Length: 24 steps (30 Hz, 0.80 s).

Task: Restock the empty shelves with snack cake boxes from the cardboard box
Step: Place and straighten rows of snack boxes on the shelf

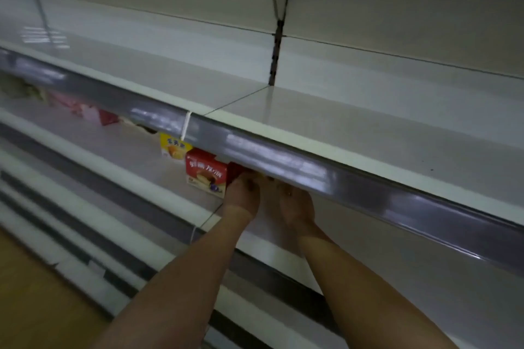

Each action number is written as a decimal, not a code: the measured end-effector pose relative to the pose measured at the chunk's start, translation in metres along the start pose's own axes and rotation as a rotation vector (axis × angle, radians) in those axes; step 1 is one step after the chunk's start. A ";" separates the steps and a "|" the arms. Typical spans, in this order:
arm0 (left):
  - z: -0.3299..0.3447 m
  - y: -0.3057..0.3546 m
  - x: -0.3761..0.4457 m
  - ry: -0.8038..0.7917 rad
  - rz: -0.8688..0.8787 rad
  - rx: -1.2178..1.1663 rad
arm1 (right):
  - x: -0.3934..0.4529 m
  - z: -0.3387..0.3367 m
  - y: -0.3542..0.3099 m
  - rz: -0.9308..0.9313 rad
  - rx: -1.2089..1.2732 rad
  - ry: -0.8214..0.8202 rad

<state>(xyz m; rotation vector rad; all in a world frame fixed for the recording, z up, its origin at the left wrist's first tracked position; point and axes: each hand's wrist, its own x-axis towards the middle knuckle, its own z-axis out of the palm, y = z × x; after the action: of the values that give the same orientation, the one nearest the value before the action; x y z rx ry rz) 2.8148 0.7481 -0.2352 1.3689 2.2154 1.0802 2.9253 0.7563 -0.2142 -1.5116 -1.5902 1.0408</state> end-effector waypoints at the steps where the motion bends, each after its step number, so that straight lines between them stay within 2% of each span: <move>1: -0.010 -0.003 -0.007 0.040 0.020 -0.004 | -0.001 0.004 0.001 -0.043 -0.081 -0.042; 2: -0.018 -0.007 -0.013 0.076 0.042 -0.016 | -0.001 0.009 0.004 -0.092 -0.139 -0.076; 4: -0.035 -0.028 -0.034 0.218 -0.025 -0.086 | -0.009 0.022 0.002 -0.125 -0.265 -0.169; 6: -0.058 -0.041 -0.061 0.239 -0.133 -0.082 | -0.023 0.038 -0.004 -0.184 -0.349 -0.234; 12: -0.120 -0.096 -0.134 0.363 -0.315 -0.078 | -0.089 0.100 -0.022 -0.378 -0.211 -0.334; 19: -0.194 -0.178 -0.244 0.547 -0.531 -0.097 | -0.204 0.184 -0.025 -0.505 -0.268 -0.618; 24: -0.241 -0.228 -0.338 0.684 -0.688 -0.053 | -0.312 0.237 -0.008 -0.556 -0.336 -0.889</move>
<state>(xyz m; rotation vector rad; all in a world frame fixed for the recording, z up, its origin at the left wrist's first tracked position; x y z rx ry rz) 2.6911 0.2933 -0.2825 0.1210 2.7453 1.4195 2.7330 0.4249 -0.2977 -0.6729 -2.7040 1.2130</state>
